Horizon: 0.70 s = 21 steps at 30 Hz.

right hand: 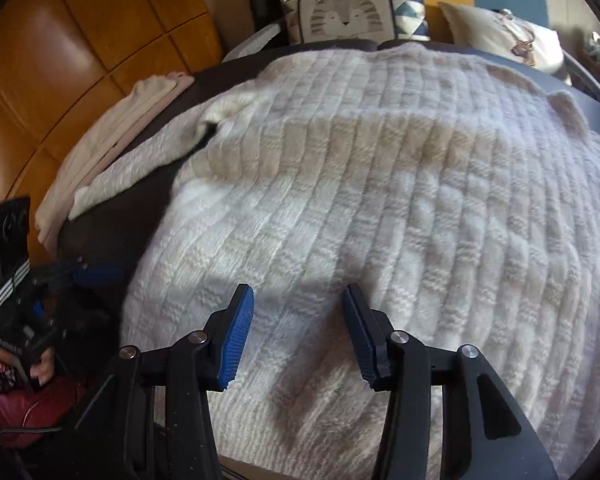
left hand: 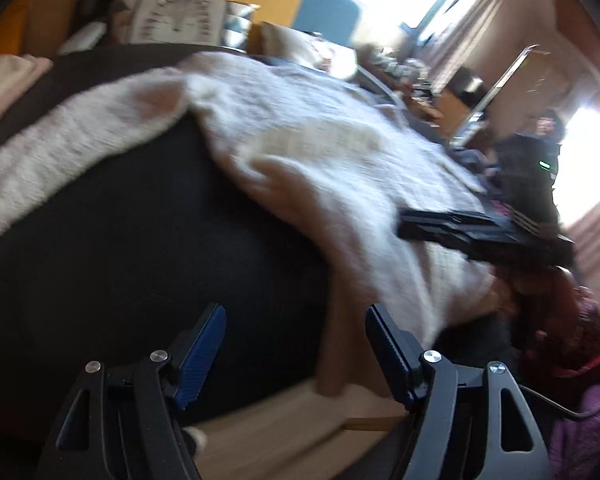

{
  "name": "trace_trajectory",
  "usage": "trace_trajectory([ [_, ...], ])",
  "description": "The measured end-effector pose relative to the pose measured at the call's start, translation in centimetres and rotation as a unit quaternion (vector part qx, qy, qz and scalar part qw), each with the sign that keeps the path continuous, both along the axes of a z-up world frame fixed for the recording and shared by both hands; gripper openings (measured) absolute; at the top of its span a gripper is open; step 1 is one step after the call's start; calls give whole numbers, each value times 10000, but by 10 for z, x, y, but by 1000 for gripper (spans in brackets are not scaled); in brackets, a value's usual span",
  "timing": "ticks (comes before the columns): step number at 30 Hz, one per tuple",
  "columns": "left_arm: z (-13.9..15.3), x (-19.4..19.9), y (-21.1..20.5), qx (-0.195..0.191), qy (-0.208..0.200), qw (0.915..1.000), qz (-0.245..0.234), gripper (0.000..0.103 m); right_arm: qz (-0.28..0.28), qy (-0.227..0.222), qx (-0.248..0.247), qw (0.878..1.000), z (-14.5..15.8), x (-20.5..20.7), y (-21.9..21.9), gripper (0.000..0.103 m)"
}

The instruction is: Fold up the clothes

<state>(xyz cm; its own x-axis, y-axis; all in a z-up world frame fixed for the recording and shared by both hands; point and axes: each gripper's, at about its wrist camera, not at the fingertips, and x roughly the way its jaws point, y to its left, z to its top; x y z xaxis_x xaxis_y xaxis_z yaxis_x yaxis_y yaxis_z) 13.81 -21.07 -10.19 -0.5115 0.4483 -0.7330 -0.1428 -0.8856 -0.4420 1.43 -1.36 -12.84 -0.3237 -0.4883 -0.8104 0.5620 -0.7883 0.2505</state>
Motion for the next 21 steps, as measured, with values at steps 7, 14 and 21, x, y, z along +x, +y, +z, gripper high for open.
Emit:
trace_trajectory([
  [7, 0, -1, 13, -61, 119, 9995, -280, 73, -652, -22, 77, 9978, 2, -18, 25, 50],
  [14, -2, 4, 22, -95, 219, 9969, -744, 54, -773, -265, -291, 9962, -3, -25, 34, 59],
  [21, -5, 11, 10, 140, 266, 9940, -1052, 52, -576, -63, -169, 9982, -4, -20, 27, 67],
])
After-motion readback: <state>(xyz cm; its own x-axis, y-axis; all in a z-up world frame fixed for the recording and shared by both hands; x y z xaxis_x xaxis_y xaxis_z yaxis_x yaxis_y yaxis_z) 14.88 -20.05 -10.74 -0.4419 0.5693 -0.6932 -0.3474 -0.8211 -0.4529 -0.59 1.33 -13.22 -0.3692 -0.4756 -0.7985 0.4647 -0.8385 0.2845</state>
